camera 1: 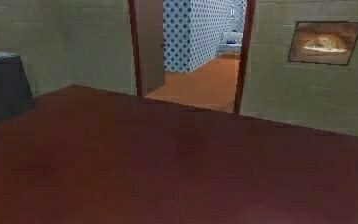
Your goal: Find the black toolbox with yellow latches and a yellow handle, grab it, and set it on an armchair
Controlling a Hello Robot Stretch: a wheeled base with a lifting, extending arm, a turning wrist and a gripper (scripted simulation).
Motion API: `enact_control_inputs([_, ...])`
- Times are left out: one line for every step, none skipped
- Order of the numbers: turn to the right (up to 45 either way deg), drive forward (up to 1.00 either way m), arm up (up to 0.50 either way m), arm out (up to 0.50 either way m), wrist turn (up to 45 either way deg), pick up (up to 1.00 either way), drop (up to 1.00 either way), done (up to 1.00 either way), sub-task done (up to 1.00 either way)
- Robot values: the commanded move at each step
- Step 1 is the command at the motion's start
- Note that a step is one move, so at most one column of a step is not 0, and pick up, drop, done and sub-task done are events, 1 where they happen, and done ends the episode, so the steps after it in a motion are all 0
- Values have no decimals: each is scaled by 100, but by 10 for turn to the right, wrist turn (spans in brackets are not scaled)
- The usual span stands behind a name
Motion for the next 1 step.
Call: enact_control_inputs([0,100,0,0,0,0,0,0,0])
